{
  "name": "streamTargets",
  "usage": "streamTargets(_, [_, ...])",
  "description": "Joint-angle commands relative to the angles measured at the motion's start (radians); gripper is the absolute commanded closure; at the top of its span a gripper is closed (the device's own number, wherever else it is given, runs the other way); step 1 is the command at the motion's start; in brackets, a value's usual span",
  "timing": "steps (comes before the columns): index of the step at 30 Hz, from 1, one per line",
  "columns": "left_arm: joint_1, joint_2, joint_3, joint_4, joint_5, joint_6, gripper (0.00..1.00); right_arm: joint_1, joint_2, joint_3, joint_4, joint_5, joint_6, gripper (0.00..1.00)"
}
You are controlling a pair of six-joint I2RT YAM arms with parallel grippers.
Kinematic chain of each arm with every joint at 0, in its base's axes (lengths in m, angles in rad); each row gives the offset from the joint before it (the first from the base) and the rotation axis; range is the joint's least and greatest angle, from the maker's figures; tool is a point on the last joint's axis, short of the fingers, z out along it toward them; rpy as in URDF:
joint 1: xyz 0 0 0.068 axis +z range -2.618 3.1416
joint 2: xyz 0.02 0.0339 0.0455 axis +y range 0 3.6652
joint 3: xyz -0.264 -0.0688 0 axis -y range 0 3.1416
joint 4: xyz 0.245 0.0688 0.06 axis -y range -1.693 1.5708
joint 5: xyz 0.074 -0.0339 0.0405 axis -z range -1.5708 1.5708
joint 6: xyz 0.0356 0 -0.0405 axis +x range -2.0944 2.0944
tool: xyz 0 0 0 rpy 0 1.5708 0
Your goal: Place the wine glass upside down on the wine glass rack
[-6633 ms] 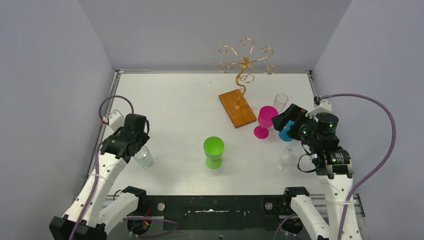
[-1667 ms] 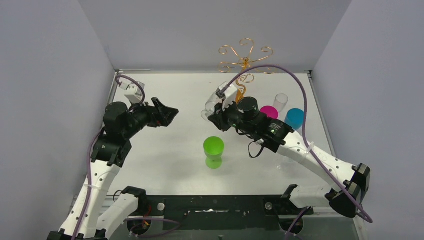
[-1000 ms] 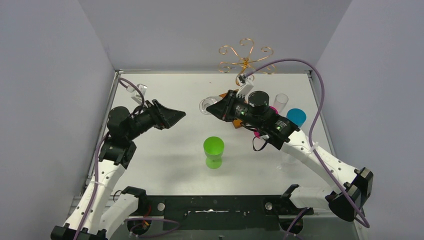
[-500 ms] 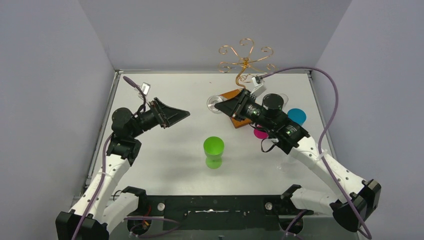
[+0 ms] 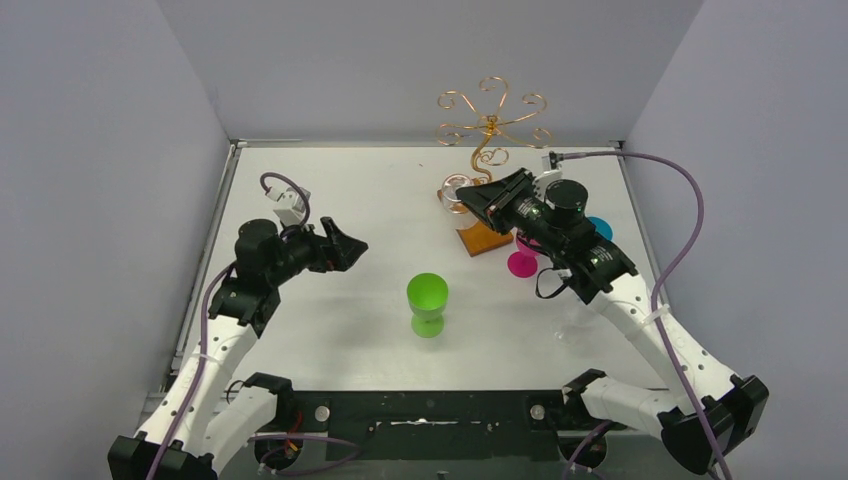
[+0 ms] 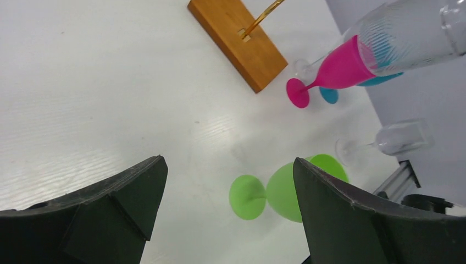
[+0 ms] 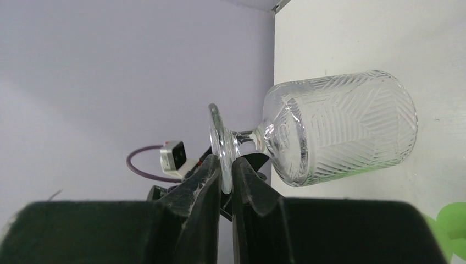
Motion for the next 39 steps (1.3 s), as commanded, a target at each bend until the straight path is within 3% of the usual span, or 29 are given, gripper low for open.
streamTargets(1, [0.005,-0.011,-0.006,-0.05,-0.092,0.136,0.14,-0.07,-0.015,0.08,0.057,0.046,0.142,1.0])
streamTargets(14, [0.002,-0.013,-0.013,-0.062,-0.109,0.15,0.14,-0.277,-0.026,0.136,-0.024,-0.018,0.196,1.0])
streamTargets(39, [0.001,-0.003,-0.017,-0.062,-0.119,0.151,0.14,-0.355,0.051,0.088,0.133,-0.098,0.173,1.0])
